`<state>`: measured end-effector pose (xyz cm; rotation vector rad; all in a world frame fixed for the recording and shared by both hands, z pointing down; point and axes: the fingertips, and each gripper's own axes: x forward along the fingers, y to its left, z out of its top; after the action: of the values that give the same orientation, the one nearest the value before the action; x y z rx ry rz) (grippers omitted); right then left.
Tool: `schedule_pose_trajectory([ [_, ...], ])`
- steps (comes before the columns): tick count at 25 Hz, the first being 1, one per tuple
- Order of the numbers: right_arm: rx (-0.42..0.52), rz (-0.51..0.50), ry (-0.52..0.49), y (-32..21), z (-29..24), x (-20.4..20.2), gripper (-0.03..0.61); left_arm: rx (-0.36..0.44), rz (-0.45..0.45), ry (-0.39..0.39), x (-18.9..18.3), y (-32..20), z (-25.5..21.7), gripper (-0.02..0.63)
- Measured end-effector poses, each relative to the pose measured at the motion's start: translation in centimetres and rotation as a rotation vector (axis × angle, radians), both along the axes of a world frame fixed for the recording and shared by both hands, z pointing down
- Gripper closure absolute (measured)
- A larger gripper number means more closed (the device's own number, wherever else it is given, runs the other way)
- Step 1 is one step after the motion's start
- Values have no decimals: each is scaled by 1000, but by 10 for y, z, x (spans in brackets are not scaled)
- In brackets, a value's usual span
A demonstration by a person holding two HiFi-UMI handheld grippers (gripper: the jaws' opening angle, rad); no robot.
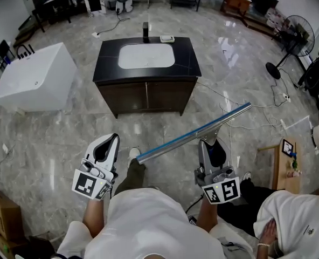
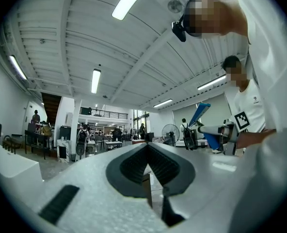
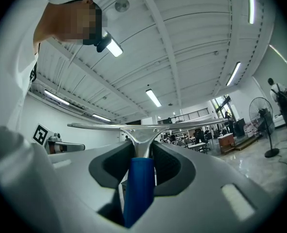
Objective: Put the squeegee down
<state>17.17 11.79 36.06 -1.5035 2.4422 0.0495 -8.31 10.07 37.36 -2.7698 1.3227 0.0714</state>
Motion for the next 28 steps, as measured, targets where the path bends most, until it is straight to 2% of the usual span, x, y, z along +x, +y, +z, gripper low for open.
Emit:
schedule_pose_trajectory([
  [7, -19, 32, -12, -86, 7, -7, 440, -14, 64, 23, 1, -101, 12, 617],
  [14, -47, 43, 26, -213, 1, -45, 440, -50, 96, 38, -28, -228, 20, 618],
  [22, -58, 43, 19, -339, -7, -99, 440, -76, 91, 50, -86, -347, 22, 618],
  [28, -95, 43, 43, -395, -2, -99, 440, -71, 93, 68, -84, -408, 22, 618],
])
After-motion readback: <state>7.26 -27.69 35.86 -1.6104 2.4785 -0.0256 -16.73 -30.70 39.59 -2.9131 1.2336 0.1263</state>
